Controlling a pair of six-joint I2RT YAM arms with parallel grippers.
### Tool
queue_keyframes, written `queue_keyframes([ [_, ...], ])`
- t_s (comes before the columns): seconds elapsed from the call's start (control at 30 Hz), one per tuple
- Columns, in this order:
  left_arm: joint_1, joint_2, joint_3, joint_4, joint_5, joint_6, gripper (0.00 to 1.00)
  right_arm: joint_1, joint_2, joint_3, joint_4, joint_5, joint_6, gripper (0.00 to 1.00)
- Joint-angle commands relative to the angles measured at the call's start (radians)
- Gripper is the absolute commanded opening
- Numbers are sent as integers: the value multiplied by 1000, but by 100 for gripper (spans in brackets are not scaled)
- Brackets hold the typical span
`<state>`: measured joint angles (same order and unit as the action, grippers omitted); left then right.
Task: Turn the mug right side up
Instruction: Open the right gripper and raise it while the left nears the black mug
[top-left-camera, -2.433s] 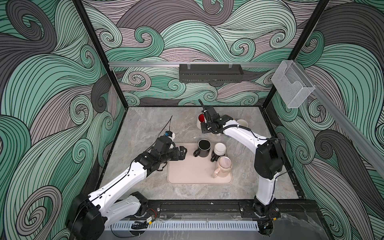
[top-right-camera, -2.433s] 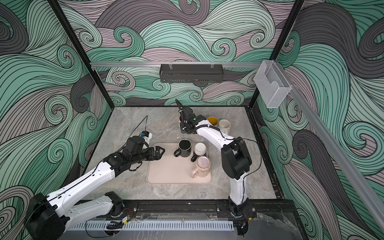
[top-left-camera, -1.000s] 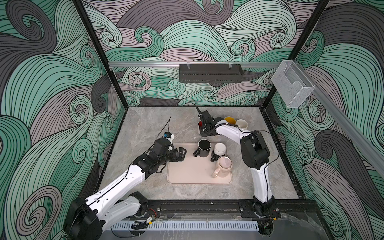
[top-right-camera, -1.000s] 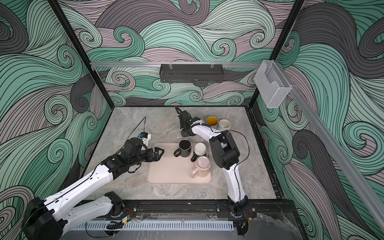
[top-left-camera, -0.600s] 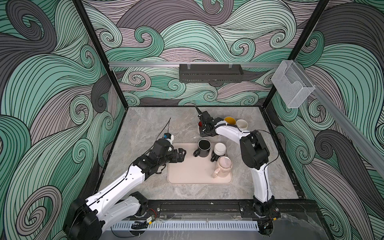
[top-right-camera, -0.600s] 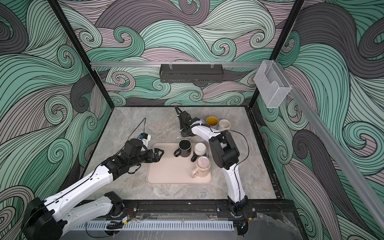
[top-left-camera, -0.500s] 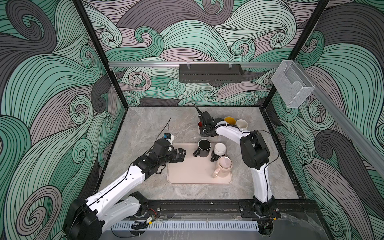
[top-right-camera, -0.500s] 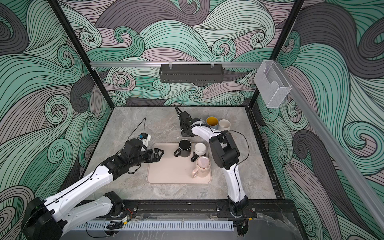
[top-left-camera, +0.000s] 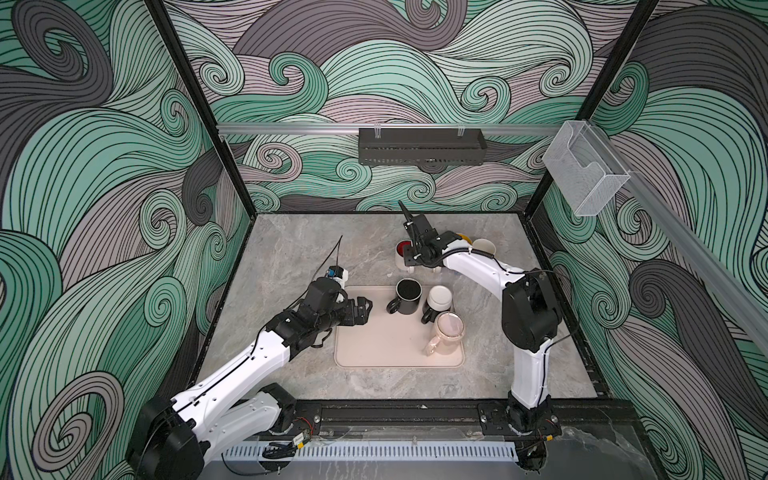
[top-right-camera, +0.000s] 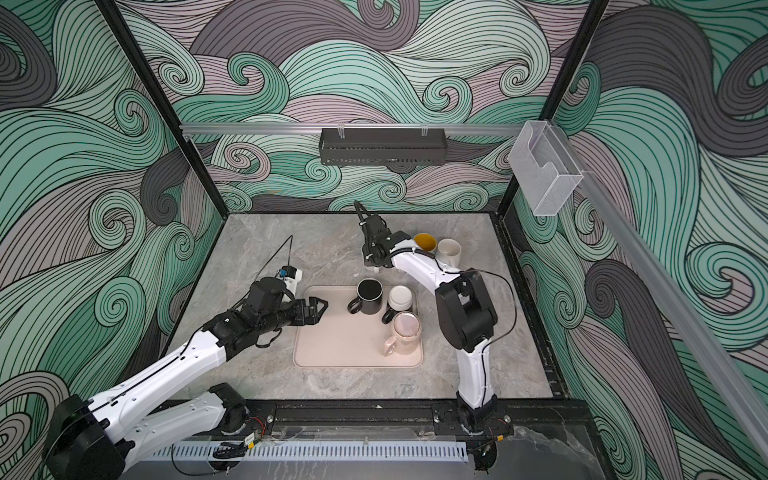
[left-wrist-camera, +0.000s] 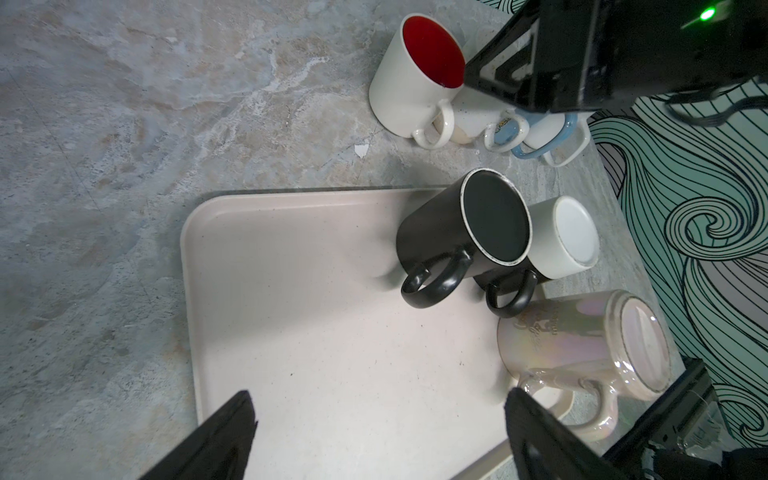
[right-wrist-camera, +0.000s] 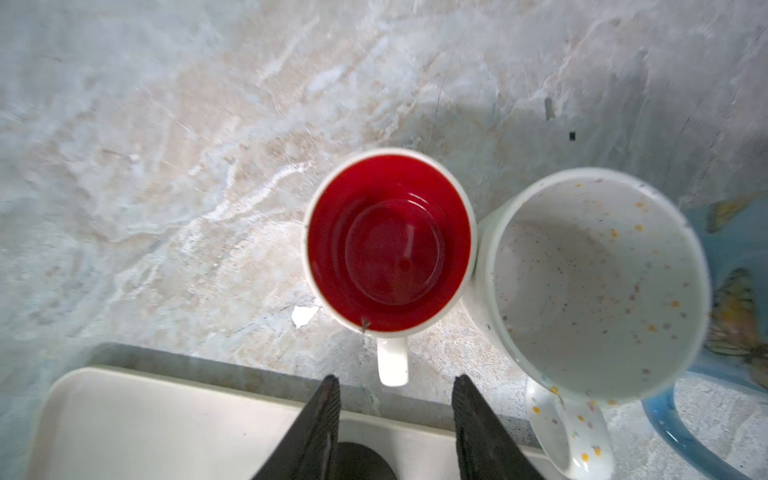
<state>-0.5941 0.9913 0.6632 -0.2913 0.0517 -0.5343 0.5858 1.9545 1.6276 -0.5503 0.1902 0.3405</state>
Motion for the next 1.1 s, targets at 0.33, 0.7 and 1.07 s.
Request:
queue_keyframes([
  [0.33,-9,18,71,-36,-97,77,99,80,-413,-279,182,-159,-41,46],
  [0.7,-53,101,85,29,28,152,92,115,-606,-439,85,-211,-6,42],
  [1.07,-149,336,186,65,24,241,68,119,-661,-548,142,-184,7,42],
])
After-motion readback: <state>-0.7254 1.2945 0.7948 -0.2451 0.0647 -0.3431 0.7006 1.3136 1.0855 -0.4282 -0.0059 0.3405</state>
